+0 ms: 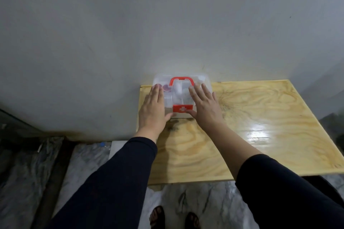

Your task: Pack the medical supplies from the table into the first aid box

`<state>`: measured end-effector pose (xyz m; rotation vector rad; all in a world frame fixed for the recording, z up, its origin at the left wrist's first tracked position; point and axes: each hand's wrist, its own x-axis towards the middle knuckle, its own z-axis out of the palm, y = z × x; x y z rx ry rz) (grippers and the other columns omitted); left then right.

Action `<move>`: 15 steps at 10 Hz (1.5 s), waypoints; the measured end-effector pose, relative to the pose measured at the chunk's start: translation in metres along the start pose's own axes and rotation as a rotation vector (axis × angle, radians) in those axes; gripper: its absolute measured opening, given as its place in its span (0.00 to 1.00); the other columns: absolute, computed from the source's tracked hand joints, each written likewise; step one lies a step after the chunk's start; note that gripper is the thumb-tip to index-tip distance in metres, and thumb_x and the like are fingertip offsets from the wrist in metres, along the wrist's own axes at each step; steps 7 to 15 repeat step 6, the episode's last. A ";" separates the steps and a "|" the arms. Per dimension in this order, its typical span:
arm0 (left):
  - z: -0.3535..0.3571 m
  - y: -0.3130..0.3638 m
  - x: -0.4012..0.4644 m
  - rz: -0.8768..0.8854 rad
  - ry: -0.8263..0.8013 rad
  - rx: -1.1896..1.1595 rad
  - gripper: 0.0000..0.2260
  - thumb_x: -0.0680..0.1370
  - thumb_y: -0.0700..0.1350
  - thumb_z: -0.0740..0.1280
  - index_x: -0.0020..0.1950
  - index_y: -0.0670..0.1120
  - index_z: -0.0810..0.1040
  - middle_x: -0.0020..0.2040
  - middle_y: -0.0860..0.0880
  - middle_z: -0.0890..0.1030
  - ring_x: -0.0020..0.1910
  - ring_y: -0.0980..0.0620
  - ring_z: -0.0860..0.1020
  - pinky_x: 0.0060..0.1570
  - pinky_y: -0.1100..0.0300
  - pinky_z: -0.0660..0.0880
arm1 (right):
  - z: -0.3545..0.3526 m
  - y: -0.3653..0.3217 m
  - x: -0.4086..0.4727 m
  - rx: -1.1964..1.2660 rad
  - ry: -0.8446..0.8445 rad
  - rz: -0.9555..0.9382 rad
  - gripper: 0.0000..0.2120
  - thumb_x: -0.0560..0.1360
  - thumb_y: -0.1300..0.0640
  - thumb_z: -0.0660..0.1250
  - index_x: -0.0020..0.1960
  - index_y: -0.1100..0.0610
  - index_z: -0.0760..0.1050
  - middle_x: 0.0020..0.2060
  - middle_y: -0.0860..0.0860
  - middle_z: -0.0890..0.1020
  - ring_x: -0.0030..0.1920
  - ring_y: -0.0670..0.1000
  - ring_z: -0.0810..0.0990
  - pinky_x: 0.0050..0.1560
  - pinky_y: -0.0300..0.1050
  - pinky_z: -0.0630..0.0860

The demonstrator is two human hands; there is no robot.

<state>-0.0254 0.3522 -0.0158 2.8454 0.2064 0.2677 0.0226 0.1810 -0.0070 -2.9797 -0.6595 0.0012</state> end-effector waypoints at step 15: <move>-0.002 0.005 -0.025 0.054 0.088 -0.099 0.43 0.75 0.56 0.66 0.77 0.44 0.40 0.78 0.49 0.40 0.76 0.53 0.39 0.74 0.55 0.38 | 0.003 -0.002 -0.037 -0.023 0.190 -0.110 0.41 0.74 0.36 0.57 0.78 0.53 0.44 0.78 0.52 0.47 0.78 0.55 0.42 0.76 0.60 0.38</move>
